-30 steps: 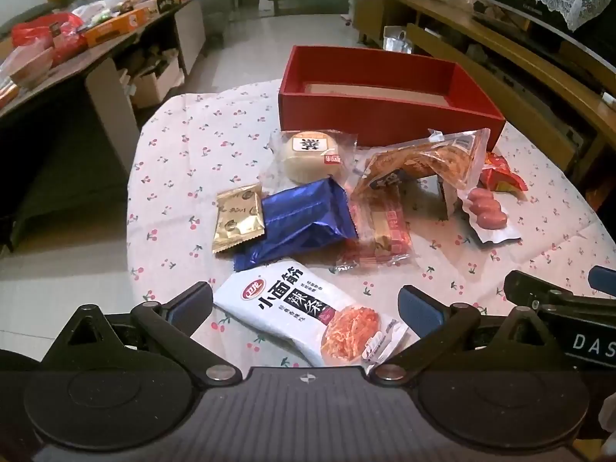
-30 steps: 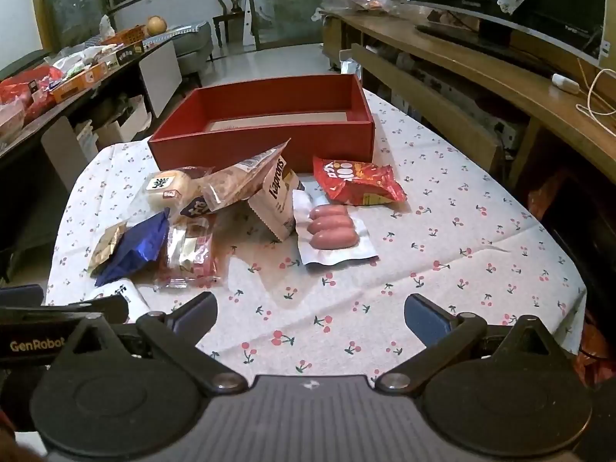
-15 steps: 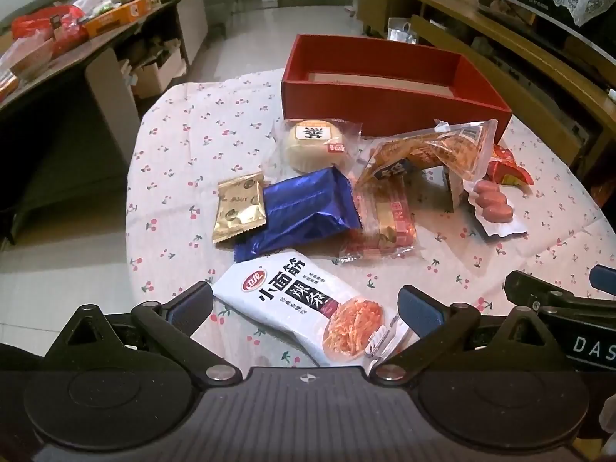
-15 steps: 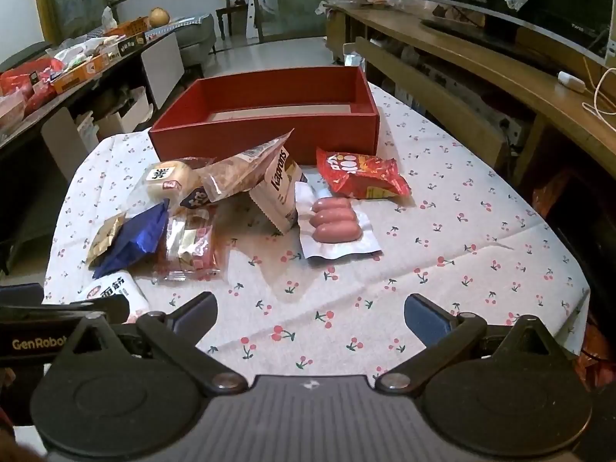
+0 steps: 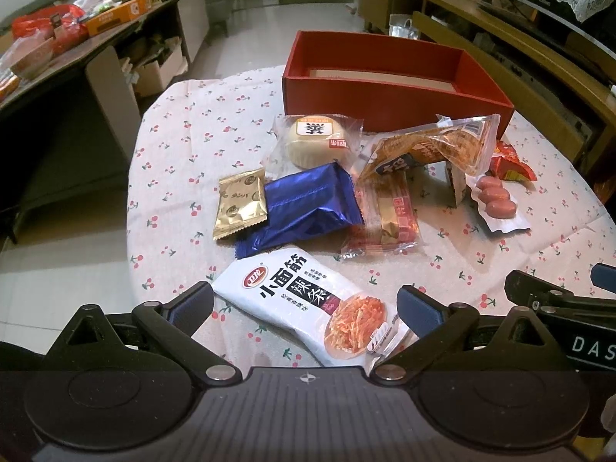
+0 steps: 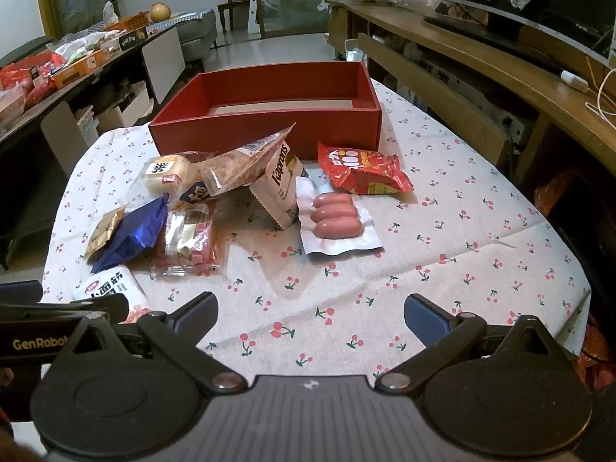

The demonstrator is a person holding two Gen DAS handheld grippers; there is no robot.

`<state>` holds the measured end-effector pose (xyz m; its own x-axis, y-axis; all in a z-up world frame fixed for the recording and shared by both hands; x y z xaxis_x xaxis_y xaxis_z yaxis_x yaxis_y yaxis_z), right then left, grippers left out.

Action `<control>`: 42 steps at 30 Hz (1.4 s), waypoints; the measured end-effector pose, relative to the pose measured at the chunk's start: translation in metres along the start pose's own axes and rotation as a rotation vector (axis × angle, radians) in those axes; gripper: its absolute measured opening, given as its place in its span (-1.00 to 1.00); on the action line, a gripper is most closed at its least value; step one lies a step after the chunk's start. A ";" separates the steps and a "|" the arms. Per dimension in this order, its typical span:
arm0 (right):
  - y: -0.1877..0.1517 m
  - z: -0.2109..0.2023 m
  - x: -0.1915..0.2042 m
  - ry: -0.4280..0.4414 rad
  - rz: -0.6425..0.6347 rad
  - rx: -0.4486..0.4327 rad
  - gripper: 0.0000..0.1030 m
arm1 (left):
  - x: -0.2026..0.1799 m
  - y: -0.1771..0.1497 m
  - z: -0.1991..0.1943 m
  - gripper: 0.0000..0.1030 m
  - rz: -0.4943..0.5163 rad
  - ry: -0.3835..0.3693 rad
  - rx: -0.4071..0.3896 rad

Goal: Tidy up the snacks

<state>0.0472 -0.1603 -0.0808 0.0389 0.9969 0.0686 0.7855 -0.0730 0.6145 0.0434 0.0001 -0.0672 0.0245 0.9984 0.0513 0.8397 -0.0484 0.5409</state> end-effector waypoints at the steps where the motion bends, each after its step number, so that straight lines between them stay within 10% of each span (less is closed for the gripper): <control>1: 0.000 0.000 0.000 0.000 0.000 0.001 1.00 | 0.000 0.000 0.000 0.98 0.000 -0.001 0.000; 29: 0.013 -0.005 -0.008 0.098 0.050 0.001 1.00 | -0.003 0.002 0.053 0.92 -0.190 -0.032 0.222; 42: 0.019 -0.010 -0.003 0.166 0.052 0.015 0.85 | 0.005 -0.007 0.043 0.24 -0.113 -0.065 0.214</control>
<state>0.0563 -0.1652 -0.0615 -0.0212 0.9731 0.2296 0.7943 -0.1230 0.5949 0.0611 0.0071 -0.1073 -0.0473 0.9972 -0.0578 0.9345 0.0646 0.3501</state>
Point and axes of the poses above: each gripper's, at about its wrist camera, not at the fingertips, and z roughly the way its jaws point, x to its left, y to its top, the point moved 7 cm from there along z, roughly the way its jaws point, and after that the axes turned 3 degrees about x, right-handed, at the moved point
